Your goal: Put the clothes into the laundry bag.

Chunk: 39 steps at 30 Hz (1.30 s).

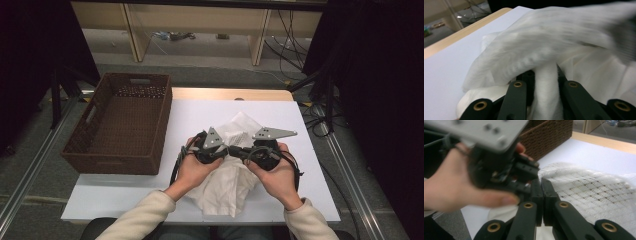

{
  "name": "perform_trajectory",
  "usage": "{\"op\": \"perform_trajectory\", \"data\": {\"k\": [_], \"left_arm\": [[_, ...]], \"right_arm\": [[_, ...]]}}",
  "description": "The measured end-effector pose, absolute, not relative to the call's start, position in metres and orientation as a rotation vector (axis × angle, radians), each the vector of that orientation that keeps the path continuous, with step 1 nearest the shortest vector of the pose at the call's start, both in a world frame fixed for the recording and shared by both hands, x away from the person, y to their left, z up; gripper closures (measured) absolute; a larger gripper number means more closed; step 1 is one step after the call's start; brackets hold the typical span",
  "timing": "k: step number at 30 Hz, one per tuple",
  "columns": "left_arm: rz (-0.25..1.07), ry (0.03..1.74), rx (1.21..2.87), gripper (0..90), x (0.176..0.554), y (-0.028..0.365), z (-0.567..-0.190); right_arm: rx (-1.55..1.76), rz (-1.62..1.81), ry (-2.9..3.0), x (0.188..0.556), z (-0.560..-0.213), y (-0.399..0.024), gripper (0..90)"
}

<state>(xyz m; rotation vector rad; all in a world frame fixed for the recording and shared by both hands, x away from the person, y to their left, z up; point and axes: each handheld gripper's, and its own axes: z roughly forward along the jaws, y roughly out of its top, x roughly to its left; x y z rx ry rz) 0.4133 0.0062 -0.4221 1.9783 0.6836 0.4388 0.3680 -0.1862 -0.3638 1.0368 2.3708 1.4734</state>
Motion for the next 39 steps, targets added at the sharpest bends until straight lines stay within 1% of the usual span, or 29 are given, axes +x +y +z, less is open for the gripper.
{"op": "perform_trajectory", "data": {"k": [4,8,9,10,11,12,14,18,19,22,23,26,27,28,30,31,32,33,34,36,37,39], "left_arm": [[0.535,0.803,1.929,79.1,0.404,0.012,-0.417],[0.584,0.83,1.934,78.8,0.392,0.021,-0.405],[0.584,0.837,1.923,78.3,0.391,0.022,-0.405],[0.585,0.82,1.945,77.3,0.391,0.023,-0.406],[0.593,0.802,1.951,74.9,0.394,0.023,-0.408],[0.59,0.799,1.96,69.7,0.396,0.022,-0.411],[0.566,0.799,1.989,55.3,0.395,0.019,-0.412],[0.548,0.765,2.058,36.7,0.383,0.022,-0.399],[0.55,0.763,2.059,33.2,0.378,0.025,-0.397],[0.547,0.742,2.091,29.8,0.367,0.032,-0.394],[0.549,0.74,2.087,28.5,0.364,0.032,-0.397],[0.53,0.743,2.141,26.9,0.363,0.033,-0.41],[0.531,0.732,2.177,26.9,0.365,0.034,-0.414],[0.536,0.738,2.185,27.1,0.366,0.032,-0.419],[0.553,0.729,2.207,30.4,0.37,0.028,-0.428],[0.516,0.744,2.217,32.9,0.371,0.024,-0.432],[0.529,0.742,2.224,37.1,0.374,0.021,-0.436],[0.52,0.746,2.229,43.1,0.376,0.019,-0.438],[0.515,0.739,2.239,47.1,0.377,0.018,-0.439],[0.496,0.772,2.222,61.6,0.38,0.016,-0.437],[0.512,0.767,2.215,68.9,0.382,0.018,-0.434],[0.463,0.773,2.211,75.1,0.384,0.024,-0.427]], "right_arm": [[1.038,1.499,2.381,0.367,-0.364,-0.185,90.0],[1.027,1.493,2.346,0.366,-0.356,-0.192,90.0],[1.022,1.503,2.334,0.366,-0.355,-0.194,90.0],[1.034,1.48,2.332,0.366,-0.353,-0.196,90.0],[1.031,1.479,2.327,0.368,-0.355,-0.196,90.0],[1.052,1.475,2.333,0.369,-0.357,-0.195,90.0],[1.086,1.451,2.344,0.371,-0.362,-0.194,90.0],[1.114,1.437,2.334,0.376,-0.367,-0.198,90.0],[1.146,1.444,2.332,0.376,-0.366,-0.199,90.0],[1.137,1.452,2.31,0.378,-0.364,-0.204,90.0],[1.116,1.445,2.316,0.38,-0.364,-0.205,90.0],[1.164,1.448,2.318,0.377,-0.365,-0.202,90.0],[1.116,1.423,2.328,0.378,-0.364,-0.202,90.0],[1.138,1.415,2.322,0.377,-0.364,-0.201,90.0],[1.129,1.408,2.333,0.377,-0.365,-0.2,90.0],[1.133,1.407,2.33,0.378,-0.366,-0.2,90.0],[1.146,1.415,2.327,0.377,-0.367,-0.199,90.0],[1.126,1.399,2.328,0.379,-0.368,-0.199,90.0],[1.119,1.394,2.341,0.379,-0.369,-0.199,90.0],[1.162,1.382,2.339,0.378,-0.37,-0.198,90.0],[1.165,1.384,2.343,0.378,-0.37,-0.198,90.0],[1.151,1.379,2.341,0.379,-0.37,-0.199,90.0]]}}
